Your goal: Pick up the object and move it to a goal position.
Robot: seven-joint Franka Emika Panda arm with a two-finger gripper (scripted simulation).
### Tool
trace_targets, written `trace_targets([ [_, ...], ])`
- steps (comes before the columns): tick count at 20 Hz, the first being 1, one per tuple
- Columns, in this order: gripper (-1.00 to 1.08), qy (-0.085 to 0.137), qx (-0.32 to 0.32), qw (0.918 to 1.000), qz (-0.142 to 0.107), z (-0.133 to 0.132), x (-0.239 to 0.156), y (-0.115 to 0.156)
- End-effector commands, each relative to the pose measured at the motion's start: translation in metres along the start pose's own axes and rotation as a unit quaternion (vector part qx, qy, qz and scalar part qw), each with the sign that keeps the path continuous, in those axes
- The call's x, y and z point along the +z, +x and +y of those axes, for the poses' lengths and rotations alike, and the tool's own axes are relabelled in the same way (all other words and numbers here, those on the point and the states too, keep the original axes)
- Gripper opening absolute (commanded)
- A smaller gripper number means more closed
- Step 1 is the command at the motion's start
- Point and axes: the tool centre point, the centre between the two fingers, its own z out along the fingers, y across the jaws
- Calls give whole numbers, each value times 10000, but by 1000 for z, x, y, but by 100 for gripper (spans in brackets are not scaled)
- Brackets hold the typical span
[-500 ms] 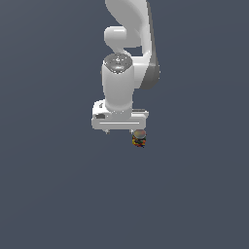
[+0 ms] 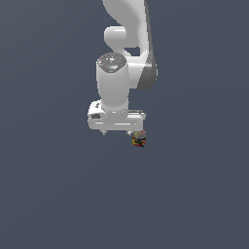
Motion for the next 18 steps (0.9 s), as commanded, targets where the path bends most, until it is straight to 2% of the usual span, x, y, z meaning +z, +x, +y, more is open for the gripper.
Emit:
trace_targets([
  [1, 100, 19, 56, 10000, 18, 3, -1, 2],
  [9, 100, 16, 106, 9999, -5, -9, 6, -4],
  [18, 100, 15, 384, 9992, -85, -54, 35, -32],
])
